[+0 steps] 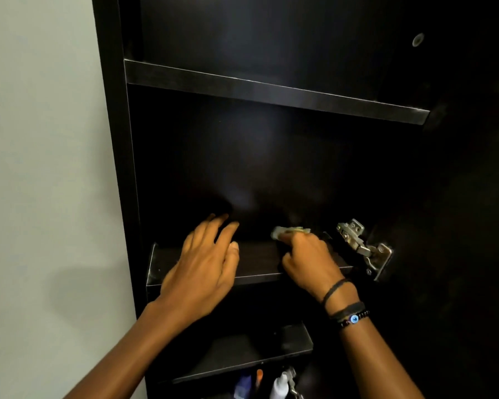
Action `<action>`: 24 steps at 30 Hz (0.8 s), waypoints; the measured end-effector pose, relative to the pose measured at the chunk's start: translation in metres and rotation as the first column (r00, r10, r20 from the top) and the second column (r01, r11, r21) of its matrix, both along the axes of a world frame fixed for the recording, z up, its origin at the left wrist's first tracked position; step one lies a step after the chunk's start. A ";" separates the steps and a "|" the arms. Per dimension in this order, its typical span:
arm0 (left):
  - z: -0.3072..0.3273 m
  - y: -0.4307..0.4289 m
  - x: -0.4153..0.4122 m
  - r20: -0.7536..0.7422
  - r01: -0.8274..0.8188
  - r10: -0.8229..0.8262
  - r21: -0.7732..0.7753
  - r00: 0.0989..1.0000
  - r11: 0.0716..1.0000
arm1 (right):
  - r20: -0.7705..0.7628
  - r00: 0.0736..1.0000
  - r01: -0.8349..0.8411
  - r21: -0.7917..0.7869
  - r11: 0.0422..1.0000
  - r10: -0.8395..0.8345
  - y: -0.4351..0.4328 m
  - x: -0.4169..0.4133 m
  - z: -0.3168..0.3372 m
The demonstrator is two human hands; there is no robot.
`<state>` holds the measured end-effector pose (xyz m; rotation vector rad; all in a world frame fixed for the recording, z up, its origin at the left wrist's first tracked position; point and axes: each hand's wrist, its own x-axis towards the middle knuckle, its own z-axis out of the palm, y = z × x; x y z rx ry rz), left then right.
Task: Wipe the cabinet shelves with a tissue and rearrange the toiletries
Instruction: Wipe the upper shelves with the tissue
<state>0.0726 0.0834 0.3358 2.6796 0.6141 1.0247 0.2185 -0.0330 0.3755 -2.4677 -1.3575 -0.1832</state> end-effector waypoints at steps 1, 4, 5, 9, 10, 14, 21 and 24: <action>0.002 0.001 -0.001 0.039 0.013 -0.012 -0.050 0.999 0.999 | -0.039 0.996 -0.080 0.027 0.996 0.081 0.000 -0.010 -0.002; 0.004 0.002 -0.008 0.146 0.054 -0.026 -0.192 0.989 0.980 | -0.086 0.982 -0.162 0.062 0.985 0.167 -0.011 -0.025 -0.009; 0.005 0.002 -0.012 0.168 0.060 -0.022 -0.226 0.986 0.972 | -0.091 0.989 -0.112 0.066 0.992 0.118 -0.017 -0.023 -0.009; 0.010 -0.007 -0.033 0.273 0.101 0.017 -0.412 0.962 0.905 | 0.014 0.985 0.171 0.028 0.985 -0.171 -0.035 0.005 -0.003; 0.015 -0.008 -0.040 0.333 0.146 0.037 -0.509 0.942 0.848 | -0.007 0.987 0.161 0.042 0.986 -0.160 -0.033 0.007 -0.002; 0.031 0.005 -0.052 0.462 0.335 0.063 -0.725 0.885 0.602 | -0.178 0.965 -0.174 0.113 0.978 0.193 -0.004 -0.019 -0.005; 0.037 -0.010 -0.075 0.391 0.325 0.006 -0.774 0.921 0.543 | -0.212 0.820 -0.534 0.049 0.844 0.531 0.069 -0.088 -0.008; 0.034 -0.014 -0.077 0.374 0.311 0.003 -0.776 0.927 0.548 | -0.231 0.753 -0.611 0.102 0.785 0.616 0.055 -0.099 -0.009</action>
